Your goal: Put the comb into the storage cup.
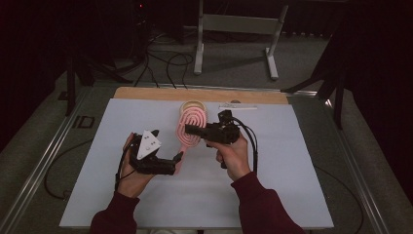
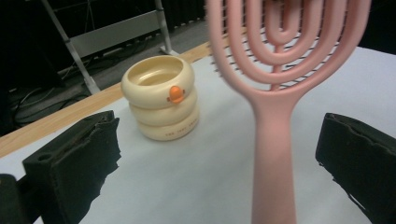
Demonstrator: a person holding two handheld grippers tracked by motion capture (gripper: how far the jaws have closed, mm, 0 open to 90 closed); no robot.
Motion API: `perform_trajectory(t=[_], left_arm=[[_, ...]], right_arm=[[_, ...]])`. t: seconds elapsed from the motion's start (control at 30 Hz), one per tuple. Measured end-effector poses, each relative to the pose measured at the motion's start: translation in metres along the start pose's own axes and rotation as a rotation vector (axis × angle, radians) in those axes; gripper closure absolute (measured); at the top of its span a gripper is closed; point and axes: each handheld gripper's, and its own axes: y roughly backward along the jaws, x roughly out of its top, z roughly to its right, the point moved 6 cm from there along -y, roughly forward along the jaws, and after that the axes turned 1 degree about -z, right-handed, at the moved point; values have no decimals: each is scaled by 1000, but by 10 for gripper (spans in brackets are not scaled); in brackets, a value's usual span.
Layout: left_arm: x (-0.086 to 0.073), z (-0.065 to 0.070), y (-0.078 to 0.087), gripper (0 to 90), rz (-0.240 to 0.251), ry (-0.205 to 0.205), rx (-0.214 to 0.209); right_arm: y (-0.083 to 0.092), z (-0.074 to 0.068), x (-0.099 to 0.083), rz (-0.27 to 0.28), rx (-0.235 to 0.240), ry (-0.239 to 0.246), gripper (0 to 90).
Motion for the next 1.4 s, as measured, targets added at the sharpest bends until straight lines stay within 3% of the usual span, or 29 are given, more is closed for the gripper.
perform_trajectory(t=[0.23, 0.47, 0.67, 0.8, 1.13, 1.4], left_arm=[[-9, -11, 9, 0, 7, 32, 22], [-22, -31, 26, 0, 30, 84, 90], [-37, -38, 35, 0, 28, 100, 103], [-50, -42, 37, 0, 14, 84, 117], [-82, -52, 50, 0, 31, 163, 155], [-90, -53, 53, 0, 28, 168, 160]], right_arm=[[2, 4, 3, 15, -1, -14, 641], [0, 7, 4, 19, -8, -17, 641], [0, 6, 8, 27, -19, -10, 641], [0, 5, 10, 26, -22, -7, 641], [2, 7, 12, 27, -39, -4, 641], [1, 7, 16, 31, -51, 6, 641]])
